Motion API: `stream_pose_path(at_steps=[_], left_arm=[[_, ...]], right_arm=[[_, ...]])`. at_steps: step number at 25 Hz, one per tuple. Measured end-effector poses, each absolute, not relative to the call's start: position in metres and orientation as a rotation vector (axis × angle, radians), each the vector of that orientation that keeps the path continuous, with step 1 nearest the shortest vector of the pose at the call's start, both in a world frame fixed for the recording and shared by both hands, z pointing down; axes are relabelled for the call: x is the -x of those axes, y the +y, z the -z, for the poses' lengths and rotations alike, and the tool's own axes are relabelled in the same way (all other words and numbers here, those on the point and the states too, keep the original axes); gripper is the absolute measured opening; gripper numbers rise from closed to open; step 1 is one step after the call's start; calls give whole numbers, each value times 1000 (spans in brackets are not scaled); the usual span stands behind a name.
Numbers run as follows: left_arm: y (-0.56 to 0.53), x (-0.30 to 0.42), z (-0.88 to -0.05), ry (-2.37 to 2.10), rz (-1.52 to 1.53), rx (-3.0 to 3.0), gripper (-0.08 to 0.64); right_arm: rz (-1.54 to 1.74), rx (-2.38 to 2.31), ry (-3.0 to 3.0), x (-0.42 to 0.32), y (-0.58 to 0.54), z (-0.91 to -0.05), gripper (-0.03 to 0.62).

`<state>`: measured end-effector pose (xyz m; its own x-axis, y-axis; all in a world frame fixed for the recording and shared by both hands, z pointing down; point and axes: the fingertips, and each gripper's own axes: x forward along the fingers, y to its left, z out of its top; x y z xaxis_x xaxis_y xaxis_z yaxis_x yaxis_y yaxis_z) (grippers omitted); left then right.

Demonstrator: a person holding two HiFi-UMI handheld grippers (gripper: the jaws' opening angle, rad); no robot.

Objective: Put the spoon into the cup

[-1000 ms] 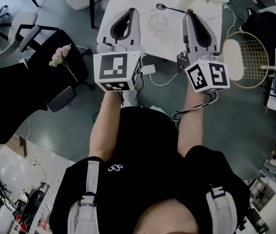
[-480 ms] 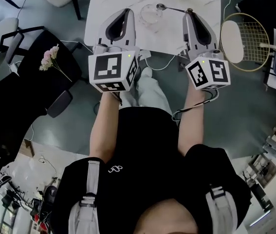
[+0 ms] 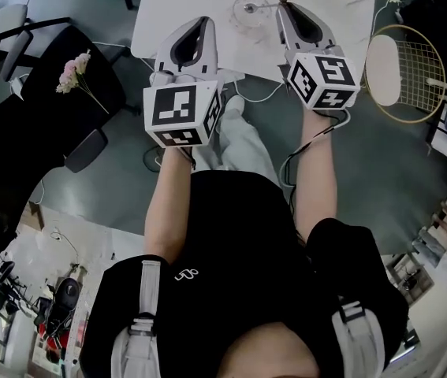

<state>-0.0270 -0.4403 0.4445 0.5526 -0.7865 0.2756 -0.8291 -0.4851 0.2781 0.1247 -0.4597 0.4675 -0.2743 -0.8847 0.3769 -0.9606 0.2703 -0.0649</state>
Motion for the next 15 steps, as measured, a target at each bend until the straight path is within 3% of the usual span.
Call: stream_pose_path(at_steps=[15], left_arm=[[-451,39,-461,-1334,-181,-2365,16]], right_arm=[[-633,-1500,-2162,-102,-476,-551,54]])
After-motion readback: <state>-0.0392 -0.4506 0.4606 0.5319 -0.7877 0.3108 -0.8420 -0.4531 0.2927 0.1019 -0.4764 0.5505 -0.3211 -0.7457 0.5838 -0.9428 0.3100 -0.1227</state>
